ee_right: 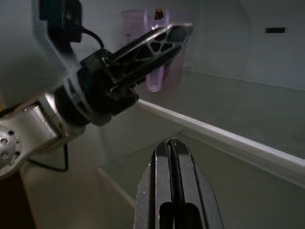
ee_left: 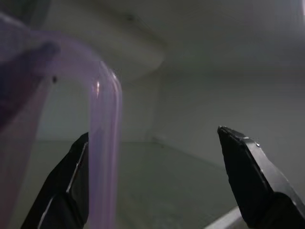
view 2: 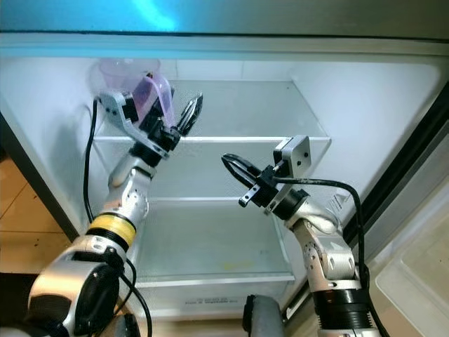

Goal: Restocking fridge

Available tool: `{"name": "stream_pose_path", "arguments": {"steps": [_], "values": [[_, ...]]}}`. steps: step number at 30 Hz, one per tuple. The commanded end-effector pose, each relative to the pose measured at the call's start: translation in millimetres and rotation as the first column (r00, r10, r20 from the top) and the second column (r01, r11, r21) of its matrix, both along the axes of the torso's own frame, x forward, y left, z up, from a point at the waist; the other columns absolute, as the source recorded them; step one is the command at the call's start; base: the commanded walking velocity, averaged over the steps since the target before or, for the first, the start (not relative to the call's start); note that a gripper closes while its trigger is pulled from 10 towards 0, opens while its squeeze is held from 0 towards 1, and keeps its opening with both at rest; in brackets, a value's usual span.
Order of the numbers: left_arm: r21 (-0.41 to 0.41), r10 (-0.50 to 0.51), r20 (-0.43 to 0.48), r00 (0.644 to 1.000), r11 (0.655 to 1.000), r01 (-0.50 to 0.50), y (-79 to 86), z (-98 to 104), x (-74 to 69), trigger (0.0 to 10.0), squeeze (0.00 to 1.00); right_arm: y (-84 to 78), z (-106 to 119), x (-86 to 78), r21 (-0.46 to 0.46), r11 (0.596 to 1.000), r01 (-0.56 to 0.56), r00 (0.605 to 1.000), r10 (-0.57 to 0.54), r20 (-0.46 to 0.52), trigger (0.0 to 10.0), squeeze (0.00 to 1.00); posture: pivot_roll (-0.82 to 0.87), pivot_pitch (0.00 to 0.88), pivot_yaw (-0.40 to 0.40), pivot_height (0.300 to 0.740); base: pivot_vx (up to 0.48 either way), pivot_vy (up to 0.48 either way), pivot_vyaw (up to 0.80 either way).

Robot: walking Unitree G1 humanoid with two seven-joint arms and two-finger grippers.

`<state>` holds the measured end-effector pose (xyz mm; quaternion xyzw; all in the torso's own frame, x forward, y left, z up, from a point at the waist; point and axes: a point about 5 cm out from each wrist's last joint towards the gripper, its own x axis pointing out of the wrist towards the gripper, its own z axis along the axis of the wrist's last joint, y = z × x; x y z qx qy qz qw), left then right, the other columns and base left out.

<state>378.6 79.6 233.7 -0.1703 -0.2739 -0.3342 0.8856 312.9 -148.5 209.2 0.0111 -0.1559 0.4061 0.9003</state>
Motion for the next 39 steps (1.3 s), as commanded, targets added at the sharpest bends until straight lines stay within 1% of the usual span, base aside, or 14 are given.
{"name": "stream_pose_path", "arguments": {"steps": [1,4,7,12,15,17,20,21,22,23,25,28,34,39], "values": [[-0.003,0.015,-0.070,0.997,1.000,-0.016,-2.9,-19,-3.1,10.0,0.00,-1.1,0,-2.7,0.003,1.000,-0.008,1.000,0.008,-0.004,10.0,0.00,-0.07,0.057,-0.009,0.420,0.000,0.000,0.00],[-0.010,0.023,-0.077,0.997,1.000,-0.024,-3.2,-22,-5.1,10.0,0.00,-1.5,0,-2.8,0.003,1.000,-0.008,1.000,0.008,-0.005,10.0,0.00,-0.07,0.056,-0.010,0.420,0.000,0.000,0.00],[-0.029,0.032,-0.090,0.995,0.999,-0.035,-4.8,-29,-11.1,10.0,0.00,-1.8,-1,-2.7,0.003,1.000,-0.011,1.000,0.011,-0.007,10.0,0.00,-0.06,0.056,-0.011,0.420,0.000,0.000,0.00],[-0.026,0.048,-0.096,0.994,0.998,-0.050,-6.6,-32,-14.2,10.0,0.00,-1.5,-1,-2.9,0.005,1.000,-0.015,1.000,0.015,-0.008,10.0,0.00,-0.07,0.051,-0.010,0.420,0.000,0.000,0.00],[-0.027,0.077,-0.075,0.994,0.996,-0.080,-7.3,-26,-15.7,10.0,0.00,-1.4,-1,-3.0,0.006,1.000,-0.016,1.000,0.016,-0.008,10.0,0.00,-0.07,0.051,-0.010,0.420,0.000,0.000,0.00],[-0.040,0.101,-0.042,0.994,0.994,-0.102,-9.9,-17,-18.3,10.0,0.00,-1.7,-1,-3.0,0.005,1.000,-0.017,1.000,0.017,-0.010,10.0,0.00,-0.06,0.046,-0.011,0.420,0.000,0.000,0.00],[-0.053,0.090,-0.016,0.996,0.995,-0.090,-17.8,-12,-24.8,10.0,0.00,-1.7,-1,-3.0,0.004,1.000,-0.020,1.000,0.020,-0.011,10.0,0.00,-0.06,0.045,-0.012,0.420,0.000,0.000,0.00],[-0.053,0.090,-0.016,0.996,0.995,-0.090,-17.8,-12,-24.8,10.0,0.00,-1.7,-1,-3.0,0.004,1.000,-0.020,1.000,0.020,-0.011,10.0,0.00,-0.06,0.045,-0.012,0.420,0.000,0.000,0.00],[-0.043,0.072,0.002,0.997,0.997,-0.071,-26.6,-13,-32.1,10.0,0.00,-1.3,-1,-2.8,0.003,1.000,-0.024,1.000,0.024,-0.011,10.0,0.00,-0.06,0.045,-0.012,0.420,0.000,0.000,0.00],[-0.043,0.072,0.002,0.997,0.997,-0.071,-26.6,-13,-32.1,10.0,0.00,-1.3,-1,-2.8,0.003,1.000,-0.024,1.000,0.024,-0.011,10.0,0.00,-0.06,0.045,-0.012,0.420,0.000,0.000,0.00],[-0.039,0.036,-0.006,0.999,0.999,-0.036,-35.4,-19,-38.5,10.0,0.00,-1.0,-1,-2.7,0.004,1.000,-0.026,1.000,0.026,-0.011,10.0,0.00,-0.06,0.047,-0.012,0.420,0.000,0.000,0.00],[-0.038,0.026,-0.013,1.000,0.999,-0.026,-38.3,-21,-40.7,10.0,0.00,-0.9,-1,-2.8,0.004,1.000,-0.027,1.000,0.027,-0.011,10.0,0.00,-0.06,0.047,-0.012,0.420,0.000,0.000,0.00],[-0.016,-0.001,-0.044,0.999,1.000,0.000,-51.2,-32,-52.1,10.0,0.00,-0.3,-2,-3.7,0.005,0.999,-0.031,0.999,0.031,-0.014,10.0,0.00,-0.06,0.048,-0.009,0.420,0.000,0.000,0.00],[-0.010,0.000,-0.055,0.999,1.000,0.000,-53.9,-35,-56.0,10.0,0.00,-0.4,-2,-3.4,0.004,0.999,-0.033,0.999,0.033,-0.015,10.0,0.00,-0.05,0.050,-0.011,0.420,0.000,0.000,0.00]]}}
